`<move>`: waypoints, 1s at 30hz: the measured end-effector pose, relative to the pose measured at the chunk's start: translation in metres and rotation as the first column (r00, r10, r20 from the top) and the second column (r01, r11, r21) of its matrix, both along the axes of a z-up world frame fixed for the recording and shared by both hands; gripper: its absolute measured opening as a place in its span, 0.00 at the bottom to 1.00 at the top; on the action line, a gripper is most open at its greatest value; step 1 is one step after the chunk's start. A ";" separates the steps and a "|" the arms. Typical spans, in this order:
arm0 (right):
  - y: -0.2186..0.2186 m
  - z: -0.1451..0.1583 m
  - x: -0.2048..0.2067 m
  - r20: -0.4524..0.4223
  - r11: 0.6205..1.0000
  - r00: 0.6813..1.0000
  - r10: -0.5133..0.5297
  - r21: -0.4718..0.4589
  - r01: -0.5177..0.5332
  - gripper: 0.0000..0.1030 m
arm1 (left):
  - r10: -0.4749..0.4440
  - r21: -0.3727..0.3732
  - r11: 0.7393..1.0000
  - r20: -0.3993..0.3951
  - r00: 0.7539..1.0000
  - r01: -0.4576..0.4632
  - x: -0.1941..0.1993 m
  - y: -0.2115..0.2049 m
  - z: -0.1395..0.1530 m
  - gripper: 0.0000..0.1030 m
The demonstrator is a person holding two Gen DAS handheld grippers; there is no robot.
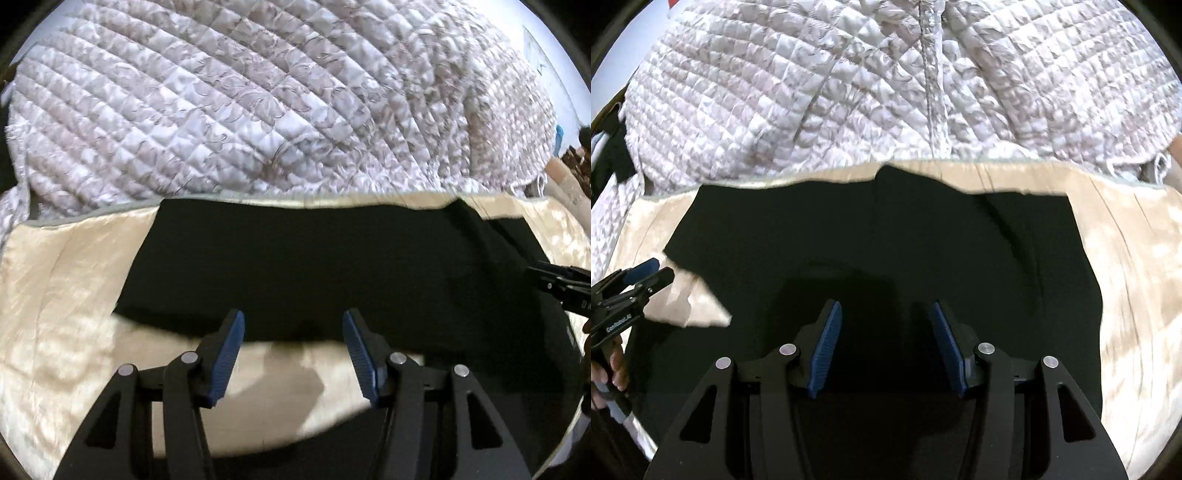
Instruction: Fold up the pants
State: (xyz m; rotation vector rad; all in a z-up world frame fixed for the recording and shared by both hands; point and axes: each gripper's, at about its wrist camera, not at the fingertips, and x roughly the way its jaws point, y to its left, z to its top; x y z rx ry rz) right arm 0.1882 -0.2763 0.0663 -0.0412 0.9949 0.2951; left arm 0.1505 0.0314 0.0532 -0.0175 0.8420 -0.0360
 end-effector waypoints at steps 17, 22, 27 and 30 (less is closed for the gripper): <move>0.034 -0.043 0.132 -0.033 0.993 0.999 -0.041 -0.116 0.037 0.58 | 0.051 0.065 0.997 -0.070 0.996 -0.047 0.121 -0.013 -0.057 0.69; 0.040 -0.043 0.127 0.012 0.992 1.000 0.002 -0.123 -0.001 0.12 | 0.018 0.102 0.995 -0.054 0.998 -0.012 0.122 -0.023 -0.055 0.20; 0.045 -0.031 0.117 0.043 0.993 0.999 0.001 -0.119 0.004 0.06 | 0.003 0.085 0.996 -0.026 1.000 -0.001 0.112 -0.029 -0.047 0.02; 0.039 -0.008 0.100 0.085 0.998 0.996 0.007 -0.059 -0.002 0.06 | 0.012 0.046 0.999 0.021 1.000 -0.013 0.092 -0.020 -0.030 0.02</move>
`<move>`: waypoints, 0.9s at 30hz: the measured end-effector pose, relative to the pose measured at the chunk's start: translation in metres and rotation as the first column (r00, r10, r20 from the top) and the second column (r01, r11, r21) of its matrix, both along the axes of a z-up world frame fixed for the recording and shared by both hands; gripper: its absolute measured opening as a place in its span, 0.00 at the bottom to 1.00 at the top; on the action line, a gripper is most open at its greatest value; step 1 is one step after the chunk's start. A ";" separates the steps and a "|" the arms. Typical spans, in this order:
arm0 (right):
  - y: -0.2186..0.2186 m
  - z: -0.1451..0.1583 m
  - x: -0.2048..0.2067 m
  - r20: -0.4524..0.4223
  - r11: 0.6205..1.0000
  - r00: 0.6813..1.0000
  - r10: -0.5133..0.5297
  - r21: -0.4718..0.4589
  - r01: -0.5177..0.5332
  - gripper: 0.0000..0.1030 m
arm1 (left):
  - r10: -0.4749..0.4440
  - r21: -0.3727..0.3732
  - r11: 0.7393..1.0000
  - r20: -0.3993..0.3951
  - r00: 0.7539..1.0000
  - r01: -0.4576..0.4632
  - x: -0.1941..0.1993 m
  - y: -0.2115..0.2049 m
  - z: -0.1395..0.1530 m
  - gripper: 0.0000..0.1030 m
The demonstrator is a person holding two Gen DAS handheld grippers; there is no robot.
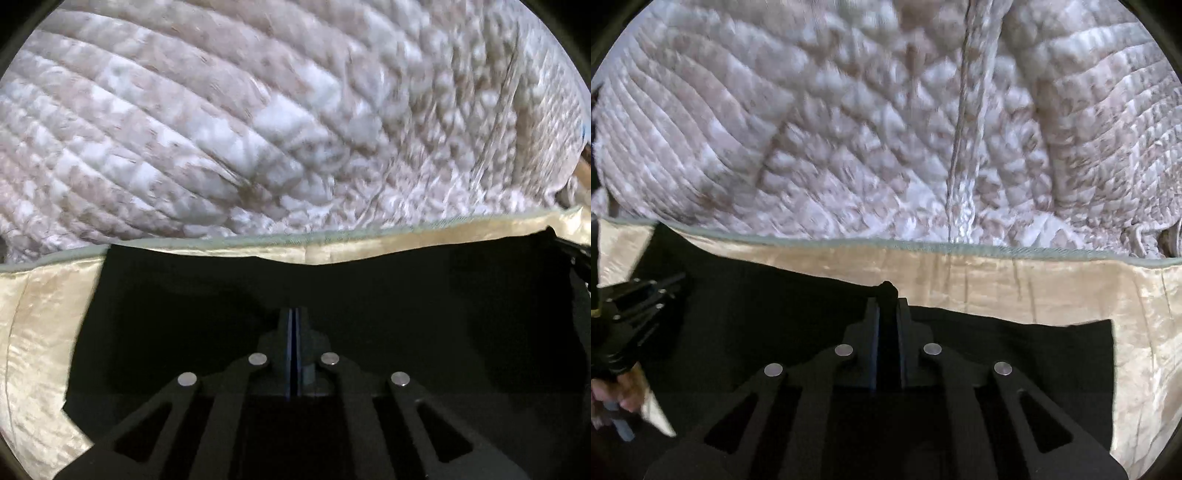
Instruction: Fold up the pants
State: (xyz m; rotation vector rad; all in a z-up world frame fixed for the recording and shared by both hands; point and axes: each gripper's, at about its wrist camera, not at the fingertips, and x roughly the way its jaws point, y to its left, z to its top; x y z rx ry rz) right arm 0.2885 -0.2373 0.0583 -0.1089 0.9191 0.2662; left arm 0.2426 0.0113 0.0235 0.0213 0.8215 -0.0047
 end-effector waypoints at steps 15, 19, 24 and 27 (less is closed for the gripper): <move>-0.046 0.076 -0.212 0.075 0.979 0.997 -0.009 0.205 -0.006 0.06 | 0.001 -0.158 0.987 0.160 0.987 0.025 -0.219 0.007 0.063 0.02; -0.059 0.052 -0.269 -0.017 0.972 0.998 -0.060 0.227 0.062 0.00 | -0.021 -0.182 0.983 0.045 0.999 0.029 -0.265 0.002 0.019 0.02; -0.079 0.003 -0.299 -0.185 0.965 0.972 -0.144 0.192 0.179 0.00 | -0.014 -0.201 0.980 -0.085 0.996 -0.003 -0.293 0.005 -0.024 0.01; -0.096 0.003 -0.301 -0.199 0.945 0.961 -0.194 0.223 0.237 0.00 | 0.009 -0.223 0.975 -0.050 0.999 -0.020 -0.295 0.015 -0.006 0.02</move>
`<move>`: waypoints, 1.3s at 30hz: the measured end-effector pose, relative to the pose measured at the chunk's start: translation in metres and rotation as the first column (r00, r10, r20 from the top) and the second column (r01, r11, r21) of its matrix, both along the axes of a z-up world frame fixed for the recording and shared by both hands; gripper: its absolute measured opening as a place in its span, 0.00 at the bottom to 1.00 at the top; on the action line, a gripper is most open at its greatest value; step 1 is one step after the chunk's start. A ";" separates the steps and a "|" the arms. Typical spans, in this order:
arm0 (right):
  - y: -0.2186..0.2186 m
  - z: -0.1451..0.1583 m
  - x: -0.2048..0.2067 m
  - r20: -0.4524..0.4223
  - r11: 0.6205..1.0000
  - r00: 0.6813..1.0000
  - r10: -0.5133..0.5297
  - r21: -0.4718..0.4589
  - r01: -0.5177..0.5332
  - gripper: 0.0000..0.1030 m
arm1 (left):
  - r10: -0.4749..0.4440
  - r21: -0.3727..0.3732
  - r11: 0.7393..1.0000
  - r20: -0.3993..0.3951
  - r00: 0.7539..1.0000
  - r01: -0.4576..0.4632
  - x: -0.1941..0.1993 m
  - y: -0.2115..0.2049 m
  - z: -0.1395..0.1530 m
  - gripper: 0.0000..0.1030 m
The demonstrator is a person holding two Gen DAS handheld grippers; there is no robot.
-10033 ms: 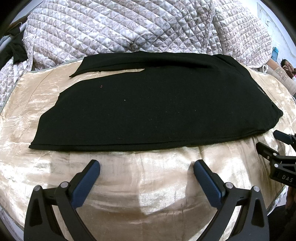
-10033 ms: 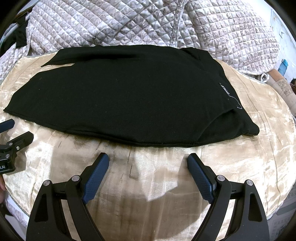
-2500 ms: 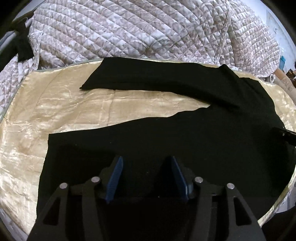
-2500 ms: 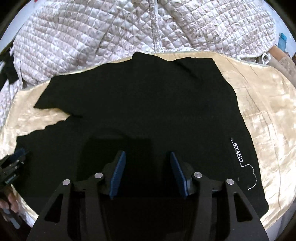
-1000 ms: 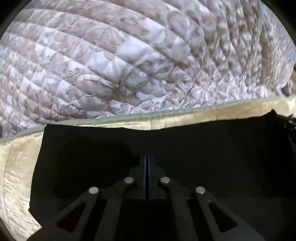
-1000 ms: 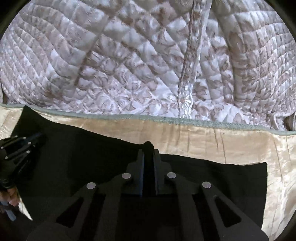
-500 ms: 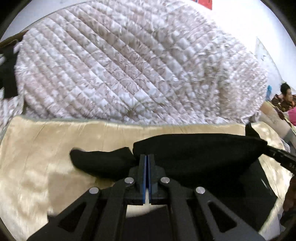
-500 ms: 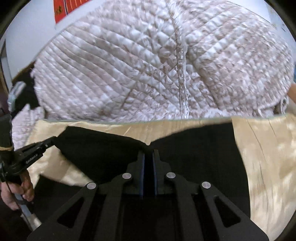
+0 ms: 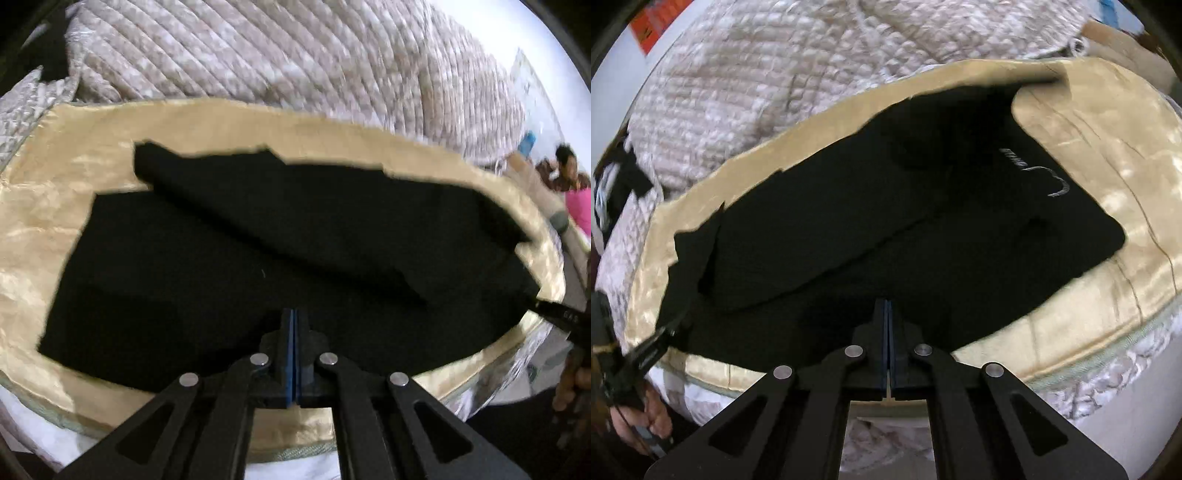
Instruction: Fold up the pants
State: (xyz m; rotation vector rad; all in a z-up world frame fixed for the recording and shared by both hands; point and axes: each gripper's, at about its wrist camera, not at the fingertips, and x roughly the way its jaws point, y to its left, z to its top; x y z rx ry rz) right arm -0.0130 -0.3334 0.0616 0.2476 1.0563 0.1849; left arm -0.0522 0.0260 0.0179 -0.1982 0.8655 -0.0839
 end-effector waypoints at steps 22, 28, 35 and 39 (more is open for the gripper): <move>-0.098 0.009 0.063 0.008 0.875 0.915 -0.404 0.295 0.383 0.50 | 0.042 0.155 0.987 0.029 0.999 -0.046 0.123 -0.018 -0.011 0.08; -0.088 0.016 0.070 0.045 0.892 0.931 -0.363 0.307 0.333 0.20 | 0.171 0.052 0.983 0.098 0.980 -0.177 0.094 0.021 0.005 0.04; -0.087 0.018 0.069 0.053 0.894 0.933 -0.356 0.311 0.324 0.18 | 0.197 -0.012 0.980 0.119 0.973 -0.197 0.085 0.035 0.020 0.04; -0.087 0.020 0.071 0.069 0.899 0.935 -0.348 0.306 0.312 0.12 | 0.191 -0.042 0.981 0.129 0.973 -0.187 0.076 0.036 0.027 0.03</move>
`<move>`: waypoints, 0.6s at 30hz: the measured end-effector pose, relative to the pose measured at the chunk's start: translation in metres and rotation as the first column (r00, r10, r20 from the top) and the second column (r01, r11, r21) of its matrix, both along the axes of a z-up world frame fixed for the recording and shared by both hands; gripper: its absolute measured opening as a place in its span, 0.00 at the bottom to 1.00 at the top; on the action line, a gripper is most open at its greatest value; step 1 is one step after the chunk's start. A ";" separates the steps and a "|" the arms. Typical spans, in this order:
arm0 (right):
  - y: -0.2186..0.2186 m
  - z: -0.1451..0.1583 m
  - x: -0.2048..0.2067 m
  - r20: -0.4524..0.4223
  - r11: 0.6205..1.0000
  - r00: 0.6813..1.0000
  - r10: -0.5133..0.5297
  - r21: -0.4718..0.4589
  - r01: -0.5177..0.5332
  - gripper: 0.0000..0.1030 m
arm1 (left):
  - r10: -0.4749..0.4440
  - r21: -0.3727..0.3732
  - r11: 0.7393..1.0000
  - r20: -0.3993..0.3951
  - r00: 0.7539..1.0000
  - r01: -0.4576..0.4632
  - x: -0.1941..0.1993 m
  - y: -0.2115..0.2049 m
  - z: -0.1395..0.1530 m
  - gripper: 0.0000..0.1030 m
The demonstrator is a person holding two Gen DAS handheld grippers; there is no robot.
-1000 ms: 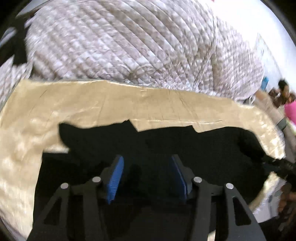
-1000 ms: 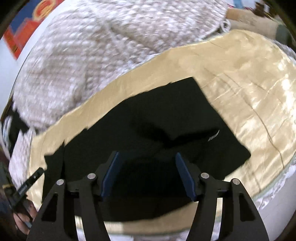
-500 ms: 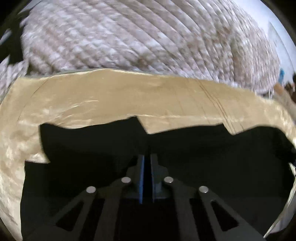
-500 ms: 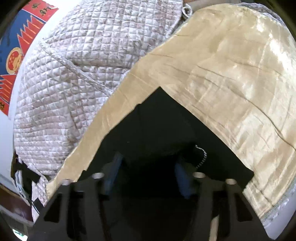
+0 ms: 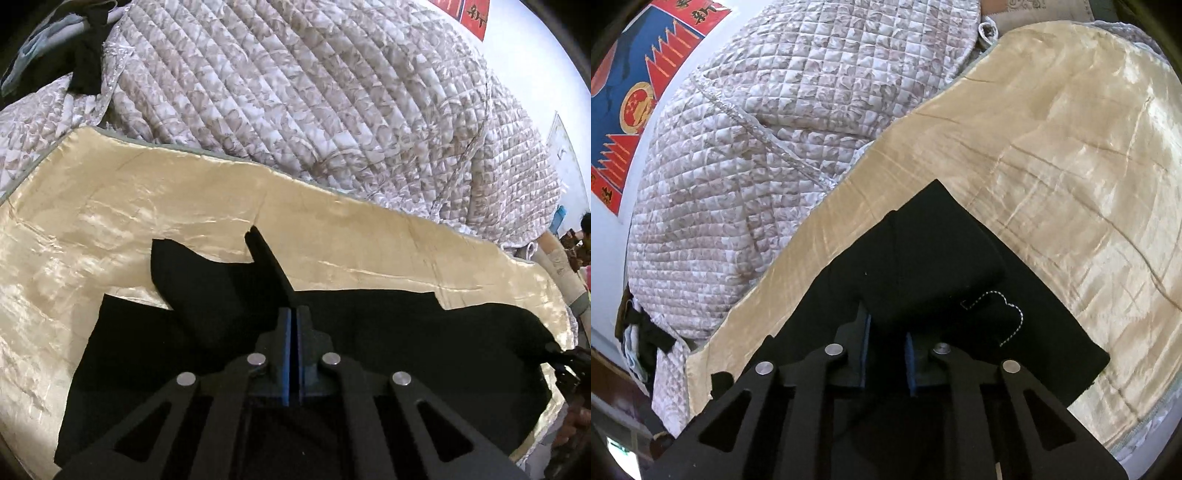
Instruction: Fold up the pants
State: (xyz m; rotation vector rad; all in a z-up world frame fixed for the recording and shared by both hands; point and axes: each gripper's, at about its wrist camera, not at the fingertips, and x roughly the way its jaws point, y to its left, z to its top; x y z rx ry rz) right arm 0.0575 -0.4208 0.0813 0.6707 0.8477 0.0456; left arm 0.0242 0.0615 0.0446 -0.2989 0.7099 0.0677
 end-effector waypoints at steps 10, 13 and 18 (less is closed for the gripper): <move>-0.001 0.016 -0.012 0.077 0.998 0.997 0.013 0.054 -0.017 0.02 | 0.095 -0.095 0.992 0.108 0.990 -0.085 -0.073 0.033 0.032 0.02; -0.008 0.014 -0.022 0.071 0.997 0.997 -0.004 0.080 -0.002 0.02 | 0.121 -0.096 0.989 0.088 0.989 -0.112 -0.098 0.044 0.020 0.02; -0.020 -0.006 -0.031 -0.001 0.990 1.000 -0.031 0.140 0.031 0.02 | 0.153 -0.175 0.972 -0.031 0.988 -0.156 -0.099 0.066 -0.014 0.02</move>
